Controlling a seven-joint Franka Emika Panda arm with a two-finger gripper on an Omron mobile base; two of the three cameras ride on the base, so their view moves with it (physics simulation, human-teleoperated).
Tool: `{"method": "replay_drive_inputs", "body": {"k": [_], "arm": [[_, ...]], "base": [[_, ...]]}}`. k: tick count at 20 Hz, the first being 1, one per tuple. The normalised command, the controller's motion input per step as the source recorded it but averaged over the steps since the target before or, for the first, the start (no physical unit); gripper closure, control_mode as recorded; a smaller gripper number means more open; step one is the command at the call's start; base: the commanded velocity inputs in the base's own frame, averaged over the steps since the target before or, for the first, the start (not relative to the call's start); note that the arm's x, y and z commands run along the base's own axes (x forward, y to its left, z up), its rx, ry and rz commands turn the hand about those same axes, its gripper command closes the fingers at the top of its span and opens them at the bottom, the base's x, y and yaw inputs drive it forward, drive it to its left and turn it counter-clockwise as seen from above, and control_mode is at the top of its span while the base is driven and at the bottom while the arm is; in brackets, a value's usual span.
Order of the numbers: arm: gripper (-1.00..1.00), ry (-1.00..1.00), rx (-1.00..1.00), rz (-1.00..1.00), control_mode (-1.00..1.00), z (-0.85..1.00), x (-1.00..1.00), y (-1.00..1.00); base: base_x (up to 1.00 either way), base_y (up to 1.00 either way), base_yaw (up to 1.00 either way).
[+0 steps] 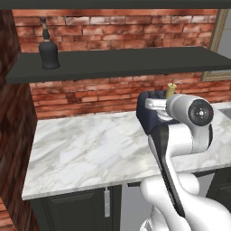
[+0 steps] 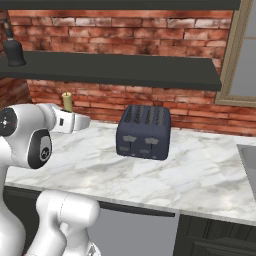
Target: Get the candle and the liquor from the cabinet and move them to the dining counter.
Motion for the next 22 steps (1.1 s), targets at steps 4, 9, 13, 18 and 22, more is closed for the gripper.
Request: {"method": "replay_drive_inputs", "body": {"k": [4,9,13,18,22], "arm": [[1.0,0.01,0.0,0.0,-1.0,-0.06,-0.03,0.03],[1.0,0.0,0.0,0.0,-1.0,0.0,0.0,0.0],[1.0,0.0,0.0,0.0,-1.0,0.0,0.0,0.0],[1.0,0.0,0.0,0.0,-1.0,0.0,0.0,0.0],[1.0,0.0,0.0,0.0,-1.0,0.0,0.0,0.0]], "base": [[0.0,0.0,0.0],[0.0,0.0,0.0],[0.0,0.0,0.0],[0.0,0.0,0.0],[0.0,0.0,0.0]]}}
